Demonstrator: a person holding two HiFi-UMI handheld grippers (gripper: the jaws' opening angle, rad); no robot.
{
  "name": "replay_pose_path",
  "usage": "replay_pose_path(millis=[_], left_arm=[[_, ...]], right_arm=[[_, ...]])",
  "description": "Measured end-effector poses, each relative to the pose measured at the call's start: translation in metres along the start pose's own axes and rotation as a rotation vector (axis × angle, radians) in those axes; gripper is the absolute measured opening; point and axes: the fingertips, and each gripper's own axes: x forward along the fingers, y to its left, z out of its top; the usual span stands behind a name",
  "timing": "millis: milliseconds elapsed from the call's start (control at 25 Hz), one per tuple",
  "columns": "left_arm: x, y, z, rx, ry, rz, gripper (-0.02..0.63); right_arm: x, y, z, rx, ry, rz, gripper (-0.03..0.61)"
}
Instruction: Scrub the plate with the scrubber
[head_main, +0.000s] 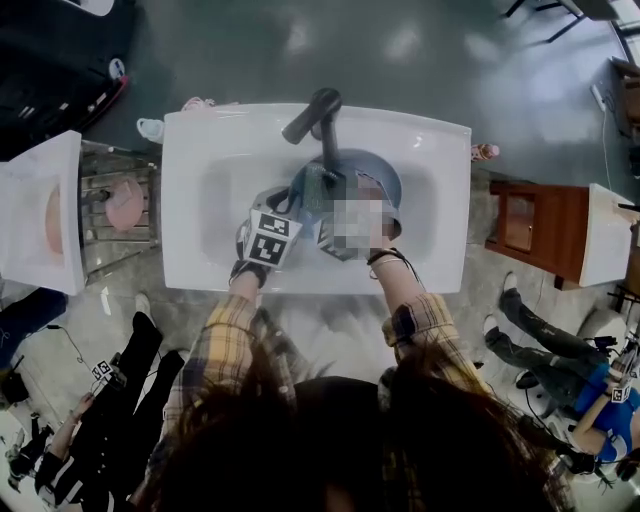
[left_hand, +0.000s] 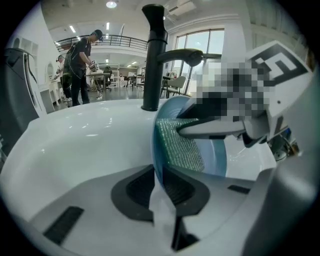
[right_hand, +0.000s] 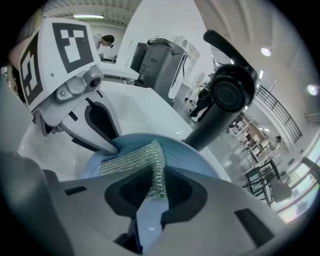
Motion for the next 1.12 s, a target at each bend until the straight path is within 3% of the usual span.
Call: replay_pose_path(millis=[280, 720, 1120], left_arm=[[0.0, -0.002, -0.003, -0.018, 0.025, -0.015, 0.048], [0.005, -0.006, -0.009, -0.006, 0.06, -0.028, 0.049], [0.009, -0.007, -0.008, 0.041, 0.047, -0.024, 0.057]], right_arm=[[0.002, 0.025, -0.003, -0.109, 0.005, 0.05, 0.081], [-0.014, 0.03, -0.06, -0.044, 0.068, 0.087, 0.083], [-0.03, -0.001, -0.114, 0.039, 0.149, 0.044, 0.084]])
